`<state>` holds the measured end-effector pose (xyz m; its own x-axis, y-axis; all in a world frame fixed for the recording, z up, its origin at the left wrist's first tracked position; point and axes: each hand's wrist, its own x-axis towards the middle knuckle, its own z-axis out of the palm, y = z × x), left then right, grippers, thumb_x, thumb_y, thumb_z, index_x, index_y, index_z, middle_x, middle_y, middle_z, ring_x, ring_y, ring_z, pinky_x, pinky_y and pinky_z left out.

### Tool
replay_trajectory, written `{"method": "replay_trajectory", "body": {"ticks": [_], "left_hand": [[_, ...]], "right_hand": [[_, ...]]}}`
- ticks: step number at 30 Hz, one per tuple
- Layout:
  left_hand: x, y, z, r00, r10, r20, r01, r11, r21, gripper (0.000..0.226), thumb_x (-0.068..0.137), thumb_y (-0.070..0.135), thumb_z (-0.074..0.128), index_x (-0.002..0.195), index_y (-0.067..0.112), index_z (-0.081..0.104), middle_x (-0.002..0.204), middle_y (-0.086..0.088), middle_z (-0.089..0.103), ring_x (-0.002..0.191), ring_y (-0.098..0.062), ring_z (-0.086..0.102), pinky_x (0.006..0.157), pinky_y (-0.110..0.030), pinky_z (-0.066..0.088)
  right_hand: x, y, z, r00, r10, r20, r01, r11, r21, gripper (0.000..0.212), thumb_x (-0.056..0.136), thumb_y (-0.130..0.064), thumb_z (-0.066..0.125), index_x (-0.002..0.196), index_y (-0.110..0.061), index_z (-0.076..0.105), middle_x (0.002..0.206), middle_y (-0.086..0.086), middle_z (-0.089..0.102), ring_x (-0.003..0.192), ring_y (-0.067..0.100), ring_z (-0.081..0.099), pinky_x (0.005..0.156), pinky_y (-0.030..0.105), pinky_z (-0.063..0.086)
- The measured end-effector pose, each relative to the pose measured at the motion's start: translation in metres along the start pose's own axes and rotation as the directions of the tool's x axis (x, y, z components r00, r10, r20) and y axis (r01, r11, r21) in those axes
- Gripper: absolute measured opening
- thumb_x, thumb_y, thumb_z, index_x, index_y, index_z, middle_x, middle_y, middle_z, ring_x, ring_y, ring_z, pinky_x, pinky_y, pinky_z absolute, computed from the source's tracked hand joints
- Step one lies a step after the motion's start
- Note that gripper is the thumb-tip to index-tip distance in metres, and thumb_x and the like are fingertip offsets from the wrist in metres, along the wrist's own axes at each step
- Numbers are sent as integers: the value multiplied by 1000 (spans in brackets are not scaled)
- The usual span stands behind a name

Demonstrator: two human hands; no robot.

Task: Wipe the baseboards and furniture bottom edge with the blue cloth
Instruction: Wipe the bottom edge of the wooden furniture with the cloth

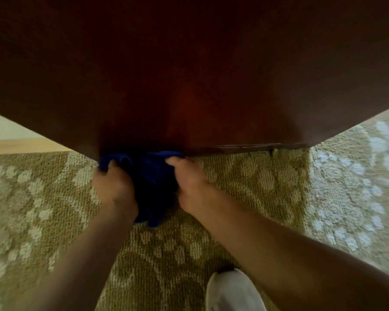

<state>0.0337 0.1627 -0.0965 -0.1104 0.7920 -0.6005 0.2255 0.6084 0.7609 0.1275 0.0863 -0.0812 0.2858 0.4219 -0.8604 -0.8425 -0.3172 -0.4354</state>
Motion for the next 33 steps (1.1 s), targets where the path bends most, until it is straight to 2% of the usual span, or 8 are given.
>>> {"method": "replay_trajectory", "body": {"ticks": [3, 6, 11, 16, 21, 24, 29, 33], "left_hand": [[-38, -2, 23, 965, -112, 238, 77, 986, 150, 30, 95, 28, 57, 123, 20, 56, 122, -3, 60, 112, -29, 59, 103, -48, 45], [-53, -7, 50, 831, -328, 450, 252, 942, 223, 44, 80, 37, 70, 122, 27, 60, 125, -3, 62, 108, -33, 62, 99, -53, 49], [-65, -13, 74, 857, -360, 368, 333, 933, 136, 40, 95, 40, 56, 132, 26, 52, 125, -6, 61, 106, -34, 61, 95, -51, 51], [-80, -17, 92, 890, -312, 331, 290, 950, 116, 50, 90, 37, 65, 134, 23, 47, 113, -1, 59, 96, -28, 59, 86, -44, 51], [-86, -12, 85, 925, -167, 340, 188, 982, -28, 77, 63, 47, 75, 134, 28, 53, 125, -2, 64, 106, -31, 65, 91, -53, 53], [-82, -11, 76, 912, -59, 405, 85, 995, -47, 75, 70, 47, 74, 136, 22, 51, 126, -6, 63, 108, -26, 64, 85, -43, 53], [-77, -18, 87, 882, -296, 367, 257, 954, 154, 37, 97, 30, 53, 133, 21, 56, 130, -3, 61, 109, -34, 63, 75, -39, 53], [-75, -13, 82, 880, -291, 375, 260, 957, 132, 62, 75, 39, 68, 135, 29, 54, 128, -3, 63, 106, -32, 64, 85, -49, 56]], "right_hand": [[2, -8, -50, 967, -50, -250, 83, 989, 124, 41, 73, -27, 61, 113, -17, 61, 112, 11, 66, 99, 34, 64, 93, 49, 51], [10, -24, -96, 920, -90, -381, 168, 970, 177, 44, 71, -28, 58, 115, -21, 61, 113, 9, 66, 99, 36, 64, 94, 55, 50], [12, -39, -113, 963, -38, -268, 55, 997, 54, 52, 85, -28, 57, 135, -22, 48, 122, 12, 63, 102, 37, 66, 88, 57, 54], [4, -49, -134, 986, -53, -158, 55, 998, 7, 32, 96, -18, 53, 127, -12, 58, 116, 14, 69, 95, 31, 69, 73, 38, 58], [-22, -63, -125, 973, -167, -156, 181, 980, 80, 49, 82, -30, 59, 129, -18, 52, 117, 11, 66, 99, 34, 67, 87, 49, 56], [-36, -62, -120, 972, -204, -114, 217, 969, 117, 32, 88, -29, 56, 119, -21, 55, 115, 7, 65, 100, 31, 65, 92, 49, 53], [-18, -57, -122, 981, -100, -166, 102, 995, 6, 30, 95, -15, 50, 125, -15, 53, 124, 14, 62, 109, 35, 61, 97, 47, 50], [-23, -60, -118, 971, -92, -220, 114, 989, 91, 41, 88, -22, 54, 129, -16, 52, 123, 12, 62, 107, 35, 62, 96, 50, 51]]}}
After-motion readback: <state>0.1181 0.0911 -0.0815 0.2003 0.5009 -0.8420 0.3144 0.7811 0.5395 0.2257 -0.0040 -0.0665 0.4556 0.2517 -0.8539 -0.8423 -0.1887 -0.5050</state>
